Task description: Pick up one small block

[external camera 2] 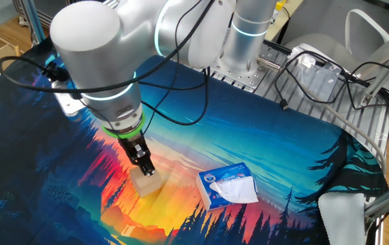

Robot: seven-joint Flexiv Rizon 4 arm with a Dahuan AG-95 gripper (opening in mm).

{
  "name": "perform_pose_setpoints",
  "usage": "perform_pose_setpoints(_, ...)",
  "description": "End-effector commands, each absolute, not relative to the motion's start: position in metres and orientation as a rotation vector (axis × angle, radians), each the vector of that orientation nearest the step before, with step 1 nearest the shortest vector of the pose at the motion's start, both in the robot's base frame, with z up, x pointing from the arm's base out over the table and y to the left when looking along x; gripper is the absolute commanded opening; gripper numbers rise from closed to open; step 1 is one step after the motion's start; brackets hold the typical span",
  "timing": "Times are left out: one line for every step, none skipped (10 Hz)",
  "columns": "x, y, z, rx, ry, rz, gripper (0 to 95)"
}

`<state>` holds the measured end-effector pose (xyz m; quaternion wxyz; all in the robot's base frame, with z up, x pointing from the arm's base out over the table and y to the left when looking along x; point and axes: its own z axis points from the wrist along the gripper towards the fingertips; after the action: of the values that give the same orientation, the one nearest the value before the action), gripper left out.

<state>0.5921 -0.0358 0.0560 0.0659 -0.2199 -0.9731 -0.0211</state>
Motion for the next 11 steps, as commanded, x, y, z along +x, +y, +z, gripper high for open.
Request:
perform_pose_setpoints(0.593, -0.037, 0.056, -0.629, -2.944, -0.048, 95.0)
perform_pose_setpoints(0.593, -0.037, 0.056, -0.627, -2.949, -0.024, 95.0)
perform_pose_setpoints(0.593, -0.037, 0.056, -0.636, -2.947, -0.024, 95.0)
perform_pose_setpoints(0.593, -0.037, 0.056, -0.644, -2.946, -0.023, 95.0)
perform_pose_setpoints(0.593, -0.037, 0.056, -0.649, -2.945, -0.022, 95.0)
perform_pose_setpoints(0.593, -0.037, 0.056, -0.654, -2.943, -0.024, 95.0)
perform_pose_setpoints(0.593, -0.037, 0.056, -0.652, -2.944, -0.024, 95.0)
perform_pose_setpoints(0.593, -0.036, 0.056, -0.651, -2.945, -0.023, 95.0)
perform_pose_setpoints(0.593, -0.036, 0.056, -0.65, -2.944, -0.024, 95.0)
perform_pose_setpoints(0.593, -0.032, 0.054, -0.658, -2.945, -0.021, 95.0)
perform_pose_setpoints(0.594, -0.026, 0.051, -0.674, -2.951, -0.014, 95.0)
